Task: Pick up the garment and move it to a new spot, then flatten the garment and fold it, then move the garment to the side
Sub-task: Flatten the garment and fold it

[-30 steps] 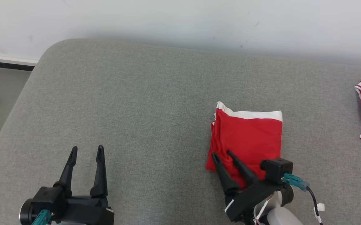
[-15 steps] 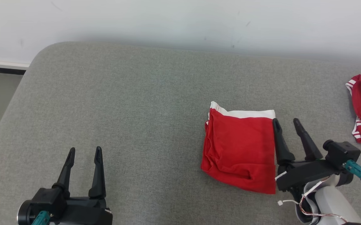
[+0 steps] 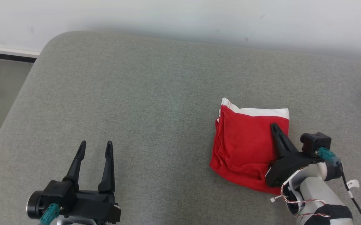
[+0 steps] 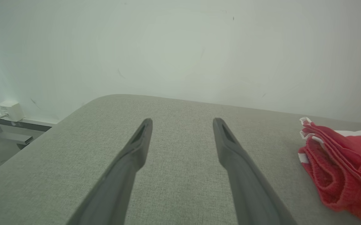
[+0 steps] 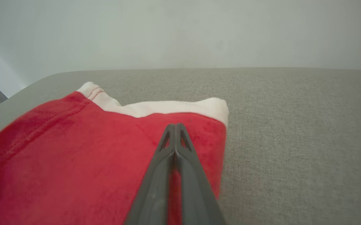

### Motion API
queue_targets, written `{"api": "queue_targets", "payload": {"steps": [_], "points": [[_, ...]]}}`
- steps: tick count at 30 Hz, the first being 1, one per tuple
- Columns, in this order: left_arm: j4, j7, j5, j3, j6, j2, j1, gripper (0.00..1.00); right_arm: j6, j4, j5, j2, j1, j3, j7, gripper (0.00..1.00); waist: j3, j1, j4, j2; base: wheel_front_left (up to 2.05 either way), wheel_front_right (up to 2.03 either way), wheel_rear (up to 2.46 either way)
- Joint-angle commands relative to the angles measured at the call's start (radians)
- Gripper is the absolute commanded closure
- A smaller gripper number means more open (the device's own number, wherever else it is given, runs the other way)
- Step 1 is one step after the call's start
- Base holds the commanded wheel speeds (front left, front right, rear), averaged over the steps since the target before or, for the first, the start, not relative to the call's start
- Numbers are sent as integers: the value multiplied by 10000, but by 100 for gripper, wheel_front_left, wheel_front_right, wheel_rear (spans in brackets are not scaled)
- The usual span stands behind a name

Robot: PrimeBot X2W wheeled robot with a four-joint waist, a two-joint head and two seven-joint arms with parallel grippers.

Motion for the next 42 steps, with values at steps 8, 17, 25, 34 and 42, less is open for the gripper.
{"api": "queue_targets", "payload": {"steps": [8,17,25,34,42], "points": [[71,-31,-90,-43,16,-9,-141,0,-23,-715,-233,787,541,620,-50,100,131,-1,430,-1,0,0,0],[109,-31,-149,-206,16,-11,-229,0,-23,-1411,519,980,1078,1867,-50,100,178,-1,597,-1,0,0,0],[148,-31,-123,-313,16,-8,-307,0,-23,-1539,1099,980,876,2653,-51,100,142,-1,456,-1,0,0,0],[77,-31,84,-72,16,53,-31,0,-23,-2816,487,701,1085,1259,-52,100,-150,-1,-440,-1,0,0,0],[-19,-31,219,182,16,153,213,0,-23,-3979,35,92,1846,96,-52,100,-423,-1,-1304,-1,0,0,0]]}}
